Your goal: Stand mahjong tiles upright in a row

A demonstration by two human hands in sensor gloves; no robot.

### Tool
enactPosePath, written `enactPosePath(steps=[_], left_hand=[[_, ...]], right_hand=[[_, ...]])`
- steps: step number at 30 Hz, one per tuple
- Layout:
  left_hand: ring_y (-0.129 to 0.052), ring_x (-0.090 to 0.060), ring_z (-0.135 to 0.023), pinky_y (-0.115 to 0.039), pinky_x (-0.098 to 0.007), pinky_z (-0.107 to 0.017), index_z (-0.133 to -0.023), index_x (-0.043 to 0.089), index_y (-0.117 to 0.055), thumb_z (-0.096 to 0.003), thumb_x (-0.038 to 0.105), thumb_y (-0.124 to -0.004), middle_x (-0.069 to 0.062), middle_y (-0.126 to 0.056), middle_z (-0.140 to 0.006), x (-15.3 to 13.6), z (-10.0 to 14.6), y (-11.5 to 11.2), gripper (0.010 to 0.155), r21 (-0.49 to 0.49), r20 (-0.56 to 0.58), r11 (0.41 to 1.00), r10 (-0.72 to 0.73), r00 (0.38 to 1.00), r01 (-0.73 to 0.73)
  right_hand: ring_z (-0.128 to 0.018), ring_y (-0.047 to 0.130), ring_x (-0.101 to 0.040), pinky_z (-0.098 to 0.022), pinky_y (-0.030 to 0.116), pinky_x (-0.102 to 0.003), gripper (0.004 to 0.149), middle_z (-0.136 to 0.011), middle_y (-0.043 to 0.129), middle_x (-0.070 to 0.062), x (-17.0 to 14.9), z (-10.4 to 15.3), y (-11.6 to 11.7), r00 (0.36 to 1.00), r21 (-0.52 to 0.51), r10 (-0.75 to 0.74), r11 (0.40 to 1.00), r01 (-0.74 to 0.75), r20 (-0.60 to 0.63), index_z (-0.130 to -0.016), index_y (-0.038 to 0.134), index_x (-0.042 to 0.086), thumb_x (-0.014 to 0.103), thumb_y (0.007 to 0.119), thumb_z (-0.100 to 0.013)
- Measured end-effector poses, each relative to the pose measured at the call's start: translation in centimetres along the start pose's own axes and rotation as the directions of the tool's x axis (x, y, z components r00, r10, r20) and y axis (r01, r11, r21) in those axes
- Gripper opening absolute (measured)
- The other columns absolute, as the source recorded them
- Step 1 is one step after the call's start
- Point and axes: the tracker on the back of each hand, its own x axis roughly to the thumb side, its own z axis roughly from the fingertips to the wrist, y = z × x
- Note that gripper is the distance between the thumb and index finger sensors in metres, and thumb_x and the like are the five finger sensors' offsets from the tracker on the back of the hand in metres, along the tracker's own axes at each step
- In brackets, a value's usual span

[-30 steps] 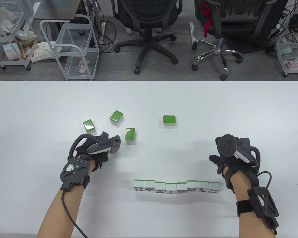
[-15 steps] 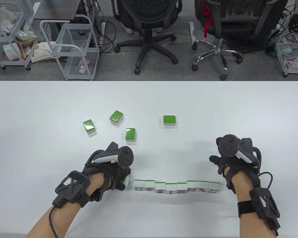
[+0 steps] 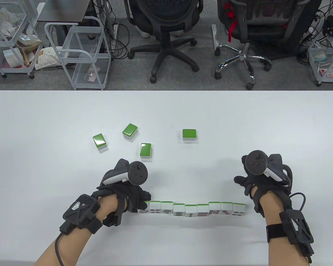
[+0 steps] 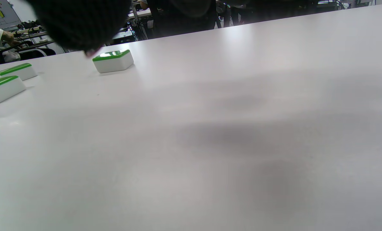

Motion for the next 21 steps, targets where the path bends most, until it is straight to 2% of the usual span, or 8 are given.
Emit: enactPosePath(steps=[4, 6, 9, 11, 12, 14, 17, 21], left_hand=[[-0.123, -0.004, -0.052, -0.088, -0.033, -0.059, -0.081, 0.028, -0.083, -0.0188, 0.051, -0.085, 0.005, -0.103, -0.077, -0.2, 0.1, 0.0, 0.066, 0.009, -0.004, 1.0, -0.009, 1.0, 0.009], [-0.119, -0.005, -0.056, -0.085, -0.036, -0.061, -0.084, 0.03, -0.078, -0.0179, 0.056, -0.081, 0.007, -0.099, -0.082, -0.5, 0.6, 0.7, 0.071, 0.04, -0.019, 0.998, -0.042, 0.999, 0.043], [-0.112, -0.009, -0.064, -0.08, -0.041, -0.065, -0.087, 0.035, -0.073, -0.0205, 0.056, -0.08, 0.011, -0.094, -0.087, -2.1, 2.3, 3.8, 0.07, 0.228, -0.119, 0.965, -0.102, 0.988, 0.127], [-0.103, -0.01, -0.078, -0.073, -0.044, -0.07, -0.092, 0.038, -0.063, -0.0243, 0.054, -0.08, 0.014, -0.084, -0.096, -4.1, 3.6, 6.6, 0.071, 0.353, -0.266, 0.901, -0.163, 0.95, 0.254], [-0.095, -0.012, -0.087, -0.069, -0.045, -0.072, -0.094, 0.04, -0.055, -0.0258, 0.053, -0.08, 0.014, -0.074, -0.103, -5.0, 4.0, 7.4, 0.074, 0.368, -0.318, 0.883, -0.175, 0.932, 0.291], [-0.078, -0.019, -0.101, -0.062, -0.049, -0.076, -0.096, 0.043, -0.044, -0.0273, 0.051, -0.08, 0.014, -0.056, -0.111, -7.3, 4.3, 9.2, 0.078, 0.362, -0.44, 0.857, -0.189, 0.878, 0.366], [-0.064, -0.023, -0.108, -0.058, -0.05, -0.077, -0.096, 0.048, -0.037, -0.0283, 0.05, -0.08, 0.015, -0.039, -0.114, -10.4, 3.7, 10.6, 0.08, 0.307, -0.548, 0.864, -0.184, 0.816, 0.4], [-0.064, -0.025, -0.108, -0.059, -0.051, -0.077, -0.095, 0.052, -0.036, -0.0261, 0.055, -0.079, 0.015, -0.036, -0.115, -13.5, 1.3, 10.1, 0.081, 0.259, -0.607, 0.905, -0.118, 0.786, 0.336]], right_hand=[[-0.093, 0.04, -0.06, -0.059, 0.05, -0.072, 0.083, -0.106, 0.037, -0.023, 0.0, 0.0, 0.0, 1.0, 0.0, -0.003, 1.0, 0.003, 0.002, -0.098, 0.05, 0.01, 0.051, 0.079, -0.031], [-0.093, 0.04, -0.061, -0.059, 0.049, -0.072, 0.084, -0.106, 0.037, -0.023, 0.0, 0.0, 0.0, 1.0, -0.001, -0.002, 1.0, 0.002, 0.005, -0.098, 0.05, 0.01, 0.051, 0.079, -0.031], [-0.093, 0.04, -0.061, -0.059, 0.05, -0.072, 0.083, -0.106, 0.037, -0.023, -0.1, 0.0, -0.1, 1.0, -0.005, -0.007, 1.0, 0.007, 0.009, -0.098, 0.05, 0.01, 0.051, 0.079, -0.031], [-0.093, 0.04, -0.06, -0.059, 0.05, -0.072, 0.083, -0.106, 0.037, -0.023, -0.1, 0.1, -0.3, 1.0, -0.011, -0.011, 1.0, 0.011, 0.012, -0.098, 0.05, 0.011, 0.051, 0.079, -0.031], [-0.093, 0.04, -0.06, -0.059, 0.05, -0.072, 0.083, -0.106, 0.037, -0.023, -0.1, 0.1, -0.3, 1.0, -0.014, -0.013, 1.0, 0.013, 0.013, -0.098, 0.05, 0.01, 0.051, 0.079, -0.031], [-0.094, 0.041, -0.059, -0.059, 0.049, -0.072, 0.083, -0.106, 0.037, -0.024, -0.1, 0.2, -0.4, 1.0, -0.016, -0.013, 1.0, 0.014, 0.014, -0.098, 0.05, 0.01, 0.05, 0.079, -0.031], [-0.093, 0.04, -0.061, -0.059, 0.05, -0.072, 0.083, -0.106, 0.037, -0.024, 0.0, 0.1, -0.3, 1.0, -0.014, -0.004, 1.0, 0.004, 0.013, -0.098, 0.05, 0.01, 0.05, 0.079, -0.031], [-0.093, 0.041, -0.06, -0.059, 0.05, -0.072, 0.084, -0.106, 0.037, -0.024, 0.0, 0.0, -0.2, 1.0, -0.003, -0.001, 1.0, 0.001, 0.007, -0.098, 0.05, 0.01, 0.051, 0.079, -0.031]])
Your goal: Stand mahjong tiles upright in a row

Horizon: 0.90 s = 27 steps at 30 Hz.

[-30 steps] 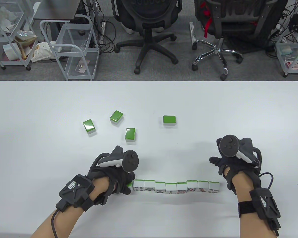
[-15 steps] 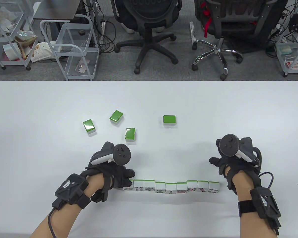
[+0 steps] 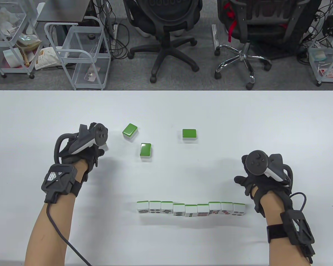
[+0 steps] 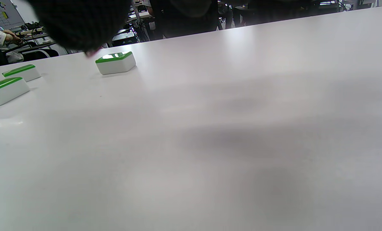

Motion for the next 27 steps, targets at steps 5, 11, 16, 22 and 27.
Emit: enactPosePath(steps=[5, 11, 16, 22, 27], left_hand=[[-0.066, -0.022, -0.107, -0.061, -0.049, -0.076, -0.096, 0.047, -0.033, -0.0225, 0.062, -0.077, 0.012, -0.036, -0.114, 0.9, -2.8, -2.4, 0.087, -0.017, -0.082, 0.999, -0.05, 0.995, 0.049], [-0.08, -0.017, -0.099, -0.069, -0.045, -0.072, -0.095, 0.047, -0.039, -0.0222, 0.062, -0.077, 0.016, -0.048, -0.112, 1.2, -5.6, -3.8, 0.084, -0.019, -0.197, 1.0, 0.021, 0.98, -0.025], [-0.097, -0.011, -0.082, -0.076, -0.042, -0.067, -0.093, 0.046, -0.052, -0.0226, 0.056, -0.08, 0.016, -0.067, -0.105, 2.3, -6.0, -4.0, 0.077, 0.03, -0.199, 0.994, -0.093, 0.976, 0.101], [-0.105, -0.014, -0.07, -0.081, -0.041, -0.063, -0.093, 0.039, -0.059, -0.022, 0.053, -0.083, 0.009, -0.075, -0.101, 2.1, -4.5, -3.2, 0.076, -0.071, -0.076, 0.997, -0.019, 0.997, 0.014], [-0.106, -0.016, -0.07, -0.081, -0.044, -0.062, -0.094, 0.035, -0.059, -0.0222, 0.05, -0.083, 0.004, -0.076, -0.102, 2.2, -0.7, -2.5, 0.077, -0.324, 0.125, 0.935, 0.189, 0.974, -0.14]], right_hand=[[-0.093, 0.04, -0.06, -0.059, 0.05, -0.072, 0.084, -0.106, 0.037, -0.024, 0.0, 0.0, 0.1, 1.0, 0.008, 0.002, 1.0, -0.002, -0.005, -0.098, 0.049, 0.01, 0.05, 0.079, -0.031], [-0.093, 0.04, -0.061, -0.059, 0.05, -0.072, 0.084, -0.106, 0.036, -0.024, -0.1, 0.2, 0.2, 1.0, 0.021, 0.002, 1.0, -0.002, -0.01, -0.098, 0.049, 0.01, 0.05, 0.079, -0.031], [-0.093, 0.041, -0.06, -0.059, 0.05, -0.072, 0.083, -0.106, 0.037, -0.024, -0.3, 0.2, 0.0, 1.0, 0.018, 0.012, 1.0, -0.012, -0.012, -0.098, 0.05, 0.01, 0.05, 0.08, -0.031], [-0.093, 0.041, -0.059, -0.059, 0.05, -0.072, 0.083, -0.106, 0.037, -0.024, -0.3, 0.5, -0.4, 1.0, 0.007, -0.01, 1.0, 0.01, -0.001, -0.097, 0.05, 0.01, 0.05, 0.079, -0.031], [-0.093, 0.041, -0.06, -0.059, 0.051, -0.072, 0.083, -0.106, 0.037, -0.024, -0.4, 0.7, -0.7, 0.999, -0.004, -0.032, 0.999, 0.032, 0.005, -0.097, 0.05, 0.01, 0.05, 0.079, -0.031]])
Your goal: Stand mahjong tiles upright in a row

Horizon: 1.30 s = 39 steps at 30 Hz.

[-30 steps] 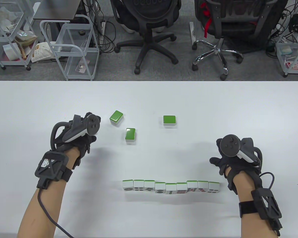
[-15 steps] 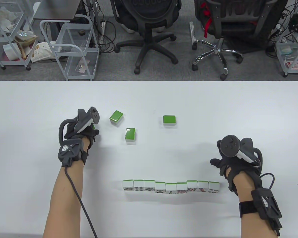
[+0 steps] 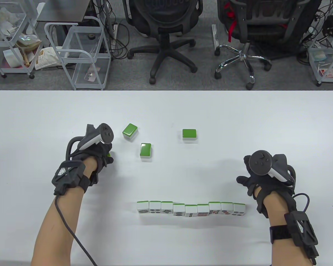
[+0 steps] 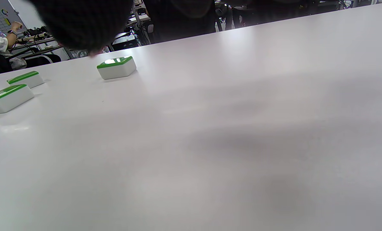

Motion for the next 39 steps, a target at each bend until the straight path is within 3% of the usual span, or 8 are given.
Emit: enactPosePath(steps=[3, 12, 19, 25, 33, 36, 39], left_hand=[[-0.106, -0.015, -0.071, -0.081, -0.043, -0.063, -0.095, 0.035, -0.057, -0.0226, 0.052, -0.083, 0.004, -0.076, -0.101, 1.5, 2.6, -1.4, 0.078, -0.179, 0.152, 0.982, -0.022, 0.988, 0.05], [-0.109, -0.015, -0.068, -0.082, -0.042, -0.062, -0.095, 0.029, -0.056, -0.0227, 0.052, -0.082, 0.001, -0.077, -0.099, 7.5, 6.9, -6.7, 0.08, -0.292, 0.406, 0.944, -0.022, 0.914, 0.152], [-0.112, -0.012, -0.066, -0.085, -0.037, -0.062, -0.094, 0.029, -0.059, -0.0214, 0.052, -0.083, 0.001, -0.08, -0.092, 8.9, 7.8, -7.7, 0.08, -0.214, 0.414, 0.965, -0.053, 0.909, 0.153], [-0.117, -0.01, -0.055, -0.09, -0.034, -0.057, -0.089, 0.031, -0.068, -0.0234, 0.049, -0.081, 0.006, -0.093, -0.083, 7.9, 7.3, -7.6, 0.07, -0.221, 0.409, 0.975, 0.067, 0.91, 0.028], [-0.115, -0.009, -0.057, -0.088, -0.035, -0.059, -0.091, 0.031, -0.064, -0.0232, 0.052, -0.082, 0.007, -0.093, -0.084, 7.4, 6.9, -7.7, 0.074, -0.23, 0.406, 0.973, 0.093, 0.909, 0.003], [-0.113, -0.01, -0.059, -0.086, -0.038, -0.059, -0.092, 0.03, -0.063, -0.0226, 0.058, -0.079, 0.007, -0.091, -0.086, 6.9, 6.9, -6.3, 0.076, -0.162, 0.382, 0.987, 0.069, 0.922, -0.007], [-0.111, -0.012, -0.061, -0.084, -0.04, -0.06, -0.093, 0.032, -0.062, -0.0234, 0.059, -0.078, 0.008, -0.09, -0.088, 6.3, 6.7, -3.0, 0.076, 0.028, 0.324, 0.999, 0.013, 0.946, -0.023]], right_hand=[[-0.093, 0.041, -0.06, -0.059, 0.05, -0.072, 0.083, -0.106, 0.037, -0.024, 0.0, 0.0, 0.1, 1.0, 0.009, -0.003, 1.0, 0.003, -0.001, -0.097, 0.05, 0.01, 0.05, 0.079, -0.031], [-0.093, 0.041, -0.06, -0.059, 0.05, -0.072, 0.083, -0.106, 0.037, -0.024, 0.1, 0.0, 0.3, 1.0, 0.03, -0.012, 0.999, 0.012, -0.001, -0.098, 0.05, 0.01, 0.05, 0.079, -0.031], [-0.093, 0.04, -0.06, -0.059, 0.05, -0.072, 0.083, -0.106, 0.036, -0.025, 0.0, 0.1, 0.5, 1.0, 0.055, -0.013, 0.998, 0.013, -0.013, -0.098, 0.049, 0.01, 0.05, 0.079, -0.031], [-0.093, 0.041, -0.06, -0.059, 0.05, -0.072, 0.083, -0.106, 0.036, -0.025, -0.1, 0.0, 0.5, 1.0, 0.06, -0.017, 0.998, 0.017, -0.016, -0.098, 0.049, 0.01, 0.05, 0.079, -0.031], [-0.093, 0.04, -0.061, -0.059, 0.049, -0.072, 0.084, -0.106, 0.034, -0.025, -0.1, 0.2, 0.5, 1.0, 0.076, -0.021, 0.997, 0.022, -0.018, -0.098, 0.048, 0.01, 0.05, 0.079, -0.031], [-0.093, 0.04, -0.061, -0.059, 0.049, -0.072, 0.084, -0.106, 0.035, -0.025, 0.0, 0.3, 0.4, 1.0, 0.071, -0.018, 0.997, 0.019, -0.011, -0.098, 0.048, 0.01, 0.05, 0.079, -0.031], [-0.093, 0.04, -0.06, -0.059, 0.049, -0.072, 0.084, -0.106, 0.035, -0.025, 0.0, 0.3, 0.3, 1.0, 0.063, -0.018, 0.998, 0.018, -0.009, -0.098, 0.048, 0.01, 0.05, 0.079, -0.031]])
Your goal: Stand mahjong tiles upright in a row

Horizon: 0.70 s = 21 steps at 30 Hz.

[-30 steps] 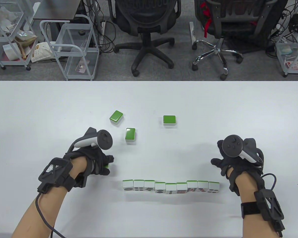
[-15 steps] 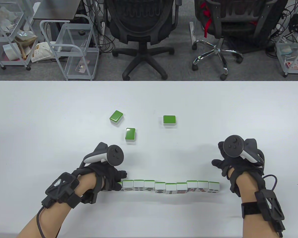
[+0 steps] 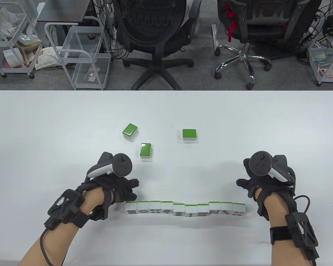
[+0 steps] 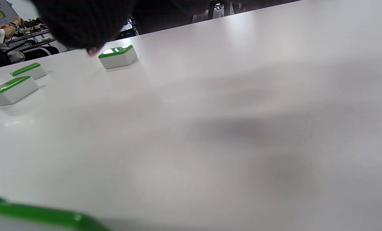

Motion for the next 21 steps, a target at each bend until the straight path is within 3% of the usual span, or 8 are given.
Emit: enactPosePath(steps=[4, 7, 11, 21], left_hand=[[-0.098, -0.014, -0.077, -0.074, -0.044, -0.068, -0.097, 0.039, -0.044, -0.0268, 0.055, -0.08, 0.013, -0.066, -0.105, -0.7, -1.9, 4.3, 0.08, 0.225, -0.163, 0.959, -0.135, 0.977, 0.17], [-0.085, -0.014, -0.091, -0.068, -0.045, -0.073, -0.096, 0.047, -0.039, -0.0286, 0.05, -0.08, 0.018, -0.047, -0.111, -1.0, -4.4, 5.8, 0.079, 0.278, -0.262, 0.916, -0.218, 0.94, 0.29], [-0.076, -0.014, -0.101, -0.064, -0.046, -0.076, -0.094, 0.051, -0.036, -0.0283, 0.049, -0.082, 0.023, -0.038, -0.113, -1.6, -8.4, 6.5, 0.08, 0.219, -0.357, 0.878, -0.334, 0.872, 0.426], [-0.066, -0.021, -0.109, -0.061, -0.049, -0.078, -0.092, 0.057, -0.028, -0.0299, 0.045, -0.079, 0.023, -0.016, -0.111, -3.5, -14.3, 4.7, 0.081, 0.094, -0.401, 0.891, -0.375, 0.836, 0.445]], right_hand=[[-0.093, 0.04, -0.061, -0.059, 0.049, -0.072, 0.084, -0.106, 0.035, -0.025, 0.0, -0.1, 0.2, 1.0, 0.009, 0.002, 1.0, -0.002, -0.004, -0.098, 0.048, 0.01, 0.05, 0.079, -0.031], [-0.093, 0.04, -0.06, -0.059, 0.049, -0.072, 0.084, -0.106, 0.034, -0.025, 0.0, -0.1, 0.2, 1.0, 0.01, 0.008, 1.0, -0.008, -0.007, -0.098, 0.047, 0.01, 0.05, 0.079, -0.031], [-0.092, 0.04, -0.061, -0.059, 0.049, -0.072, 0.084, -0.106, 0.034, -0.025, 0.1, -0.1, 0.3, 1.0, 0.018, 0.009, 1.0, -0.009, -0.004, -0.098, 0.047, 0.01, 0.05, 0.079, -0.031], [-0.093, 0.039, -0.061, -0.059, 0.049, -0.072, 0.084, -0.106, 0.033, -0.025, -0.1, -0.6, 0.3, 1.0, 0.034, 0.008, 0.999, -0.008, -0.005, -0.098, 0.046, 0.01, 0.05, 0.079, -0.031]])
